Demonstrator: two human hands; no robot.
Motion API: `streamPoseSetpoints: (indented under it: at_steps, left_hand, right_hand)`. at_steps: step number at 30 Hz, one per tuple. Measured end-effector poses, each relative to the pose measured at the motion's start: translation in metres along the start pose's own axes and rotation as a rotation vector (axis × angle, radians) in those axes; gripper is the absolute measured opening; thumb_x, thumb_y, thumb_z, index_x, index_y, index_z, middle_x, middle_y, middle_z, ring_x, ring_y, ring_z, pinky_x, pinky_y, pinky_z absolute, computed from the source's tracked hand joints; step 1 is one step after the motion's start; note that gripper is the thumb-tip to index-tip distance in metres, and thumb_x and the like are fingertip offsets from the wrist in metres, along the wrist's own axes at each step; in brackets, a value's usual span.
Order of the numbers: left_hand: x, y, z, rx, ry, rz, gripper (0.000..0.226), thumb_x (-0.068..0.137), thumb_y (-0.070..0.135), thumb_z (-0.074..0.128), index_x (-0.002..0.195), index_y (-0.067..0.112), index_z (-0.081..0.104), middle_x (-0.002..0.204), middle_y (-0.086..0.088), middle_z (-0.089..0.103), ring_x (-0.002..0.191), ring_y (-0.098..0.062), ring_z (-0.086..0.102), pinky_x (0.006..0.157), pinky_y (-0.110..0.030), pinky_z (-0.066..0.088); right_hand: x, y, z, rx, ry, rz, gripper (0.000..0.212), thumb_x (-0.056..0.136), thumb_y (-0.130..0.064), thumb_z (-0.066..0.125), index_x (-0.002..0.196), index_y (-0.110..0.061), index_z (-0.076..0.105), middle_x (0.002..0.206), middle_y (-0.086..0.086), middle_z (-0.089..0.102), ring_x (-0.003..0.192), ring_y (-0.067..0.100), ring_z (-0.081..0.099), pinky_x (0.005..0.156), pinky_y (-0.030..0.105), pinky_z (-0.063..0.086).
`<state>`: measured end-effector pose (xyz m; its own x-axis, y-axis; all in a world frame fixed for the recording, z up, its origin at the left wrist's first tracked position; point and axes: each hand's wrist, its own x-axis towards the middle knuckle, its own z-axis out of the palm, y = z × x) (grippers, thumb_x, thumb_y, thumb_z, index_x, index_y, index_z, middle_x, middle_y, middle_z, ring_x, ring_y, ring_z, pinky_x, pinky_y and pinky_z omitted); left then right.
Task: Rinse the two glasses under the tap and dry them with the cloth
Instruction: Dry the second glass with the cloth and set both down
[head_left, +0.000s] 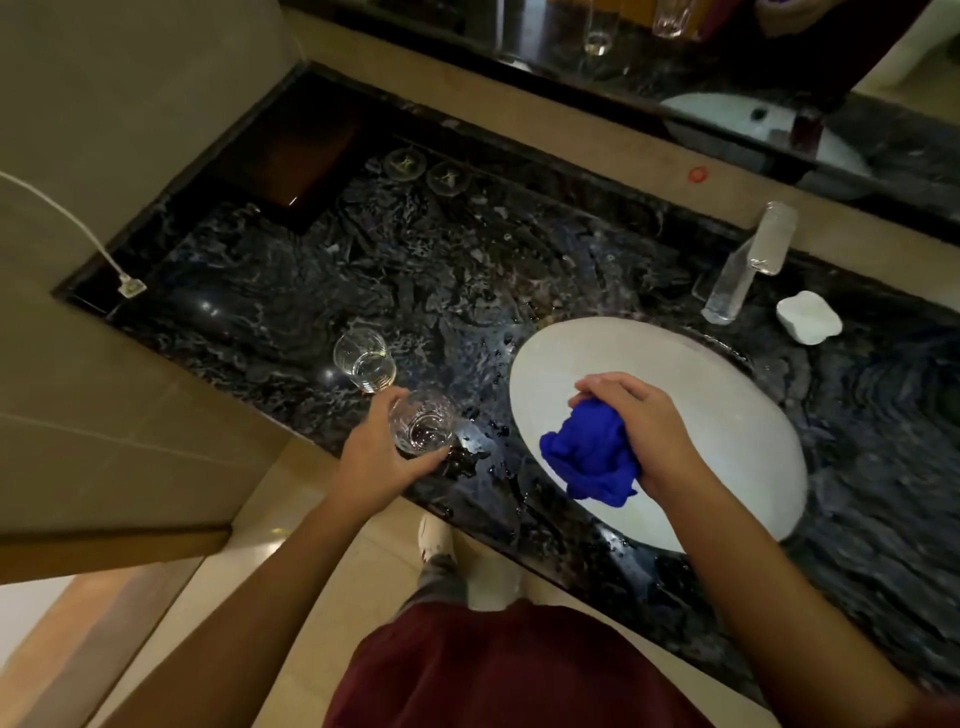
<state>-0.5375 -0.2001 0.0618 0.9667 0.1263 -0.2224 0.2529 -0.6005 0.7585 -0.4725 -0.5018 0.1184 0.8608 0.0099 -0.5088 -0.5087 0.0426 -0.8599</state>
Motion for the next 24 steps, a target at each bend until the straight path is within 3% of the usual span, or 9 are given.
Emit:
streamPoseSetpoints:
  at_steps: [5, 14, 19, 22, 24]
  left_hand:
    - [0.009, -0.015, 0.008, 0.086, 0.009, -0.042, 0.090, 0.072, 0.038, 0.095, 0.143, 0.018, 0.043, 0.134, -0.009, 0.066, 0.121, -0.031, 0.065, 0.100, -0.040, 0.052]
    - [0.009, -0.024, 0.018, 0.127, 0.044, -0.094, 0.088, 0.073, 0.043, 0.093, 0.141, 0.022, 0.042, 0.133, -0.007, 0.067, 0.119, -0.031, 0.066, 0.091, -0.033, 0.048]
    - [0.011, -0.026, 0.020, 0.136, 0.023, -0.137, 0.094, 0.074, 0.047, 0.091, 0.146, 0.019, 0.038, 0.142, -0.011, 0.062, 0.125, -0.033, 0.064, 0.098, -0.038, 0.050]
    - [0.011, -0.024, 0.019, 0.155, -0.003, -0.131, 0.095, 0.077, 0.049, 0.088, 0.149, 0.019, 0.033, 0.146, -0.011, 0.059, 0.127, -0.034, 0.062, 0.097, -0.039, 0.050]
    - [0.009, -0.016, 0.016, 0.162, -0.042, -0.121, 0.102, 0.079, 0.051, 0.086, 0.156, 0.018, 0.027, 0.153, -0.012, 0.053, 0.135, -0.033, 0.056, 0.106, -0.044, 0.048]
  right_hand:
    - [0.004, 0.003, 0.006, 0.003, 0.022, 0.035, 0.015, 0.098, -0.018, 0.069, 0.100, -0.006, 0.077, 0.095, 0.013, 0.080, 0.086, 0.021, 0.071, 0.089, 0.040, 0.059]
    - [0.004, 0.002, 0.012, 0.025, -0.002, 0.061, 0.013, 0.098, -0.019, 0.069, 0.097, -0.008, 0.077, 0.095, 0.012, 0.080, 0.084, 0.020, 0.072, 0.088, 0.038, 0.060]
    - [0.000, 0.001, 0.012, 0.033, -0.014, 0.060, 0.013, 0.098, -0.019, 0.069, 0.094, -0.011, 0.078, 0.095, 0.013, 0.080, 0.083, 0.019, 0.072, 0.082, 0.033, 0.062]
    - [-0.002, -0.001, 0.012, 0.038, -0.014, 0.065, 0.013, 0.098, -0.020, 0.069, 0.095, -0.011, 0.078, 0.096, 0.013, 0.080, 0.087, 0.021, 0.071, 0.087, 0.038, 0.060]
    - [-0.003, -0.005, 0.013, 0.056, -0.011, 0.063, 0.015, 0.099, -0.022, 0.068, 0.094, -0.011, 0.078, 0.097, 0.013, 0.080, 0.088, 0.022, 0.070, 0.088, 0.039, 0.060]
